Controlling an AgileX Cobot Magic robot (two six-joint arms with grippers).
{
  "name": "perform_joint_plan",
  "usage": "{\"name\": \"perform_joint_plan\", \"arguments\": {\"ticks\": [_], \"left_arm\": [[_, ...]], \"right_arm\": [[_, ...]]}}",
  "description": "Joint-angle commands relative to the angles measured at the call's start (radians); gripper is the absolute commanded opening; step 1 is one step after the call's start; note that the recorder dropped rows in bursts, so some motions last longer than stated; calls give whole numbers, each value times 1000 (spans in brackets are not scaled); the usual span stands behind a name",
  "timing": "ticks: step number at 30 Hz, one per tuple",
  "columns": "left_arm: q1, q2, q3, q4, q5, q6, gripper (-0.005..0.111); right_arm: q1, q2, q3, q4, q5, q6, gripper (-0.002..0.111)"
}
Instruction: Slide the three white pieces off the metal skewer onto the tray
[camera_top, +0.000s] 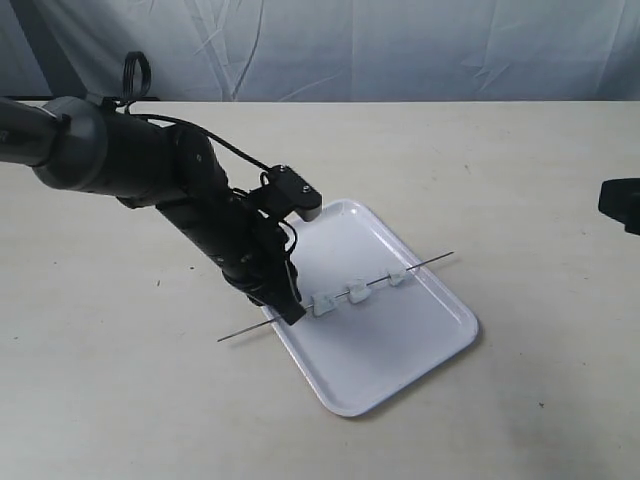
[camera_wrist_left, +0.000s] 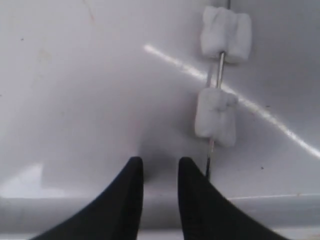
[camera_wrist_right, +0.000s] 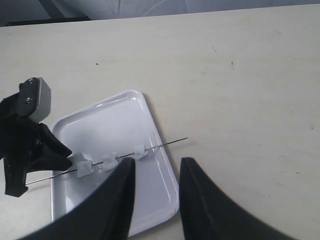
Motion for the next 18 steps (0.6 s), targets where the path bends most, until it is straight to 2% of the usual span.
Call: {"name": "perform_joint_plan", "arguments": {"ticks": [1,7,9,14,18], "left_arm": [[-5,14,-5,15,2,-26,26],[-5,14,-33,32,32,-49,42],[-5,14,-56,32,34,-65,43],[-5,12,-119,113,158,-155,43],[-5,12,-137,106,235,-172,43]], "right_arm": [[3,2,-5,2,-5,-11,30],[3,2,-5,7,-5,-11,30],[3,2,-5,7,-5,-11,30],[3,2,-5,7,-2,-13,30],[3,2,-5,7,-2,-13,30]]}}
